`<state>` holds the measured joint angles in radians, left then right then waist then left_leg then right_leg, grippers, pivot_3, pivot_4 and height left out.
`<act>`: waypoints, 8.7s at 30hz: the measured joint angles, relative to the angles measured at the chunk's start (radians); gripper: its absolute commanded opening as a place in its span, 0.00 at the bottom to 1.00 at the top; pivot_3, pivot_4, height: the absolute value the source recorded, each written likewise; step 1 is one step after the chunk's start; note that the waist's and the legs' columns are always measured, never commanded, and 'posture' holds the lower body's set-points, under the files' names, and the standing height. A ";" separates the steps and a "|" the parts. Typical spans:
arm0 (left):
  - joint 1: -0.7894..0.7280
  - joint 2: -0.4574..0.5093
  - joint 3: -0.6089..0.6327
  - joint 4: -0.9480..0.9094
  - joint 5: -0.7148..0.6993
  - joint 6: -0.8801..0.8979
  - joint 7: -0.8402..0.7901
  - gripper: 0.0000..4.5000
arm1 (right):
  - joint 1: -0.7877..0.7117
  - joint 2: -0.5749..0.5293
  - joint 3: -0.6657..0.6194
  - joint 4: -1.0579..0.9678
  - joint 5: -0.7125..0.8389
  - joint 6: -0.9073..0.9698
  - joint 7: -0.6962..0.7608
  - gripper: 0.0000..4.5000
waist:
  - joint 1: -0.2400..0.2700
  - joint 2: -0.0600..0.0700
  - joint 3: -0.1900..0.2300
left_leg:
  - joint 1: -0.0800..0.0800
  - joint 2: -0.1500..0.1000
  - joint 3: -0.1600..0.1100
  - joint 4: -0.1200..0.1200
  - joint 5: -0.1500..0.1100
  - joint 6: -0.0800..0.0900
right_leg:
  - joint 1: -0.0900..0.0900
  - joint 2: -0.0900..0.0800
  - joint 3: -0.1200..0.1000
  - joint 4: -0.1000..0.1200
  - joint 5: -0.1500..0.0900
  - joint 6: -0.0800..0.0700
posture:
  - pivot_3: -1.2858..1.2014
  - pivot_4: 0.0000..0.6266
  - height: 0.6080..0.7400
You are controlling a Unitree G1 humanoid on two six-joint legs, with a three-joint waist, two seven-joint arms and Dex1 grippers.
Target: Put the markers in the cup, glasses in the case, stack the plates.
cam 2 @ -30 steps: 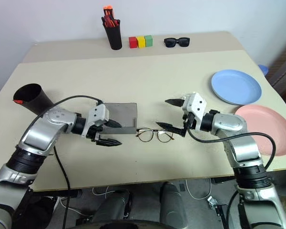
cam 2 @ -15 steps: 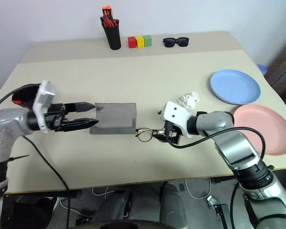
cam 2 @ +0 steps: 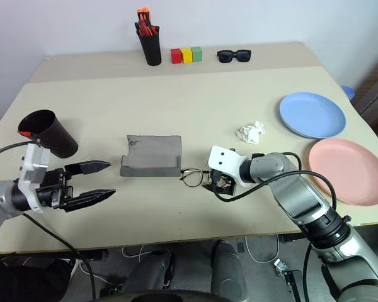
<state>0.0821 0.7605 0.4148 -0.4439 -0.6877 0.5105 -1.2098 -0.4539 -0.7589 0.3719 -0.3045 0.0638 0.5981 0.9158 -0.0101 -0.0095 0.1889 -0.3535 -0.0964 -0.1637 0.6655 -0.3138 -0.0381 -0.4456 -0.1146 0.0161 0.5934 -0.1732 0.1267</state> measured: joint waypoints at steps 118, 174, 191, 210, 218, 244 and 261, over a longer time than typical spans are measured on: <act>0.065 0.004 -0.047 -0.070 -0.078 -0.064 0.202 0.88 | -0.232 0.542 0.212 0.437 -0.305 -0.467 -0.191 0.98 | -0.009 0.001 0.000 | -0.001 0.004 0.001 -0.003 0.000 -0.001 | -0.004 0.007 0.001 0.000 0.003 -0.004 | 0.52 0.24 1.00; 0.061 -0.006 -0.050 -0.070 -0.063 -0.067 0.228 0.88 | -0.260 0.596 0.119 0.380 -0.249 -0.407 -0.178 0.01 | -0.010 0.001 0.001 | 0.000 0.007 0.001 -0.003 -0.001 -0.004 | -0.006 0.013 0.003 0.000 0.004 -0.008 | 0.52 0.24 1.00; 0.057 -0.009 -0.070 -0.070 -0.062 -0.067 0.232 0.88 | -0.298 0.587 0.214 0.489 -0.371 -0.579 -0.168 0.01 | -0.010 0.001 0.001 | -0.001 0.007 0.002 -0.003 -0.001 -0.004 | -0.007 0.013 0.003 0.001 0.004 -0.008 | 0.52 0.24 1.00; 0.055 -0.013 -0.073 -0.070 -0.055 -0.067 0.251 0.88 | -0.352 0.585 0.245 0.567 -0.539 -0.627 -0.222 0.01 | -0.010 0.001 0.001 | -0.001 0.007 0.002 -0.003 -0.001 -0.005 | -0.007 0.013 0.003 0.001 0.005 -0.008 | 0.52 0.24 1.00; 0.009 -0.014 -0.078 -0.059 -0.056 -0.059 0.277 0.88 | -0.321 0.730 0.047 0.485 -0.234 -0.435 -0.170 0.01 | -0.008 0.002 0.001 | -0.001 0.008 0.001 -0.004 0.000 -0.005 | -0.008 0.014 0.003 0.001 0.005 -0.009 | 0.52 0.24 1.00; -0.770 -0.228 -0.375 0.699 0.388 -0.252 0.523 0.00 | -0.070 0.428 -0.286 0.182 0.151 -0.112 -0.157 0.18 | 0.001 0.001 0.000 | -0.003 0.007 0.003 -0.002 0.000 -0.006 | -0.008 0.014 0.004 0.000 0.006 -0.009 | 0.52 0.24 1.00; -1.035 -0.255 -0.519 1.121 0.485 0.008 0.228 0.00 | 0.012 0.320 -0.249 0.094 0.233 -0.122 -0.043 0.99 | -0.009 0.001 0.001 | -0.004 0.007 0.004 -0.001 0.000 -0.005 | -0.009 0.013 0.004 0.000 0.006 -0.008 | 0.52 0.24 1.00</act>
<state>-0.9529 0.5059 -0.1045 0.6767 -0.2026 0.5181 -0.9823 -0.4423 -0.4386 0.1226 -0.2102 0.2968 0.4757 0.8728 -0.0190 -0.0088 0.1895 -0.3571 -0.0895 -0.1594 0.6643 -0.3142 -0.0429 -0.4548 -0.1011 0.0202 0.5938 -0.1667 0.1185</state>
